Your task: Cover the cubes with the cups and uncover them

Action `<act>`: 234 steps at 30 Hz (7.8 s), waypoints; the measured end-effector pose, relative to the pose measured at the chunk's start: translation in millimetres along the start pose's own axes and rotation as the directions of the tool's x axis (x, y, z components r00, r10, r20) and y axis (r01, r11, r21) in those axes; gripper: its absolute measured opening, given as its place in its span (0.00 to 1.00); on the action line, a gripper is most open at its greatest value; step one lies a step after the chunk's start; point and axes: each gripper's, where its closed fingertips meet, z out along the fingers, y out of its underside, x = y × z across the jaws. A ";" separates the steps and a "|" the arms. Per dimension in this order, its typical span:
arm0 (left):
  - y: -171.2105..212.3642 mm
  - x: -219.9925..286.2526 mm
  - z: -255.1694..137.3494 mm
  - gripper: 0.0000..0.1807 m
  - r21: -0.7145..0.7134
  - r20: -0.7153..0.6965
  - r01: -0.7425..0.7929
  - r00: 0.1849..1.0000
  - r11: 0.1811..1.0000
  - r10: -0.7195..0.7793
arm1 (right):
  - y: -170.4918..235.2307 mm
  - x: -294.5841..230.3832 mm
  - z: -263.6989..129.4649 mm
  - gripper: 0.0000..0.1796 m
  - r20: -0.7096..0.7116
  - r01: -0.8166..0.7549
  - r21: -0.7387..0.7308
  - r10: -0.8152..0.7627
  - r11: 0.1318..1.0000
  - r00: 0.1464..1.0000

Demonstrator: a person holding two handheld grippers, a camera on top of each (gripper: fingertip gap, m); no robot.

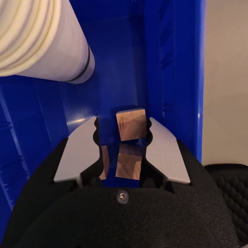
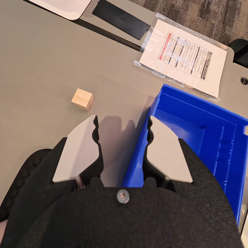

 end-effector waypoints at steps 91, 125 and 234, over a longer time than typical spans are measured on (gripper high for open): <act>-103.6 419.6 -116.4 0.37 0.547 -0.044 -0.785 0.321 0.292 0.946 | 17.4 12.5 0.1 0.38 0.061 -0.032 0.033 0.030 0.999 0.998; 68.7 -57.3 -23.0 0.29 -0.052 0.176 0.029 0.984 0.998 -0.020 | 27.3 10.0 0.4 0.38 0.038 -0.014 -0.031 0.015 0.999 0.999; 62.3 0.1 -14.6 0.25 -0.190 0.041 -0.178 0.981 0.965 0.189 | 26.1 -6.3 5.5 0.38 0.103 0.055 -0.057 -0.049 0.997 0.993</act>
